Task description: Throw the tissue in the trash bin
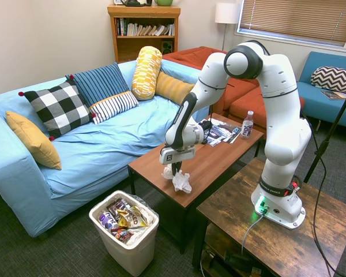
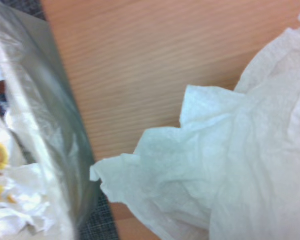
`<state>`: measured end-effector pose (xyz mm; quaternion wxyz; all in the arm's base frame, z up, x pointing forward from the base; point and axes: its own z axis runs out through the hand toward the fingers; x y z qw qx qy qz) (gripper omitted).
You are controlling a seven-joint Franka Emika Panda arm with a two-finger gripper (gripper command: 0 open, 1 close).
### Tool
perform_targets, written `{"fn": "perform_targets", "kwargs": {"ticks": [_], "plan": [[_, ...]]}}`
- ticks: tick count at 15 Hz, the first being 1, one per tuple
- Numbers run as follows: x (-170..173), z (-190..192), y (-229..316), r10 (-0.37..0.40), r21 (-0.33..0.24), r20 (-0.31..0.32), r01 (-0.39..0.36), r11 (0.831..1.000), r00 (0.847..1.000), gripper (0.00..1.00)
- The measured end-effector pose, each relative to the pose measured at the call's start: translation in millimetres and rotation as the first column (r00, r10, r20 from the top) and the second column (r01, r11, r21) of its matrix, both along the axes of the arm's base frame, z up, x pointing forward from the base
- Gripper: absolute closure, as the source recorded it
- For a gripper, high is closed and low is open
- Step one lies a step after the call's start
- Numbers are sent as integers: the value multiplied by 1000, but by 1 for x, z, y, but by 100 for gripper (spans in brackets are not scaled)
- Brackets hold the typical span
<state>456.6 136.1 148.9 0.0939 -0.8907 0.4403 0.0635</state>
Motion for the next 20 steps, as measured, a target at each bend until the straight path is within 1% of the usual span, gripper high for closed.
{"fn": "perform_targets", "kwargs": {"ticks": [1,3,5,6,9,12,15,18,19,20], "plan": [[2,16,18,29,-4,18,-29,1000,999,100],[8,43,71,90,-36,45,-88,995,995,100],[11,56,130,146,-64,58,-142,988,988,100],[13,56,155,172,-72,57,-168,983,983,100],[26,29,218,237,-84,52,-233,969,970,100],[46,-7,262,266,-81,35,-263,961,963,100],[57,-43,294,278,-98,9,-276,956,961,100],[68,-72,305,273,-100,3,-271,957,962,100],[71,-80,305,269,-101,4,-267,958,963,0],[75,-86,305,266,-101,6,-264,959,964,0]]}}
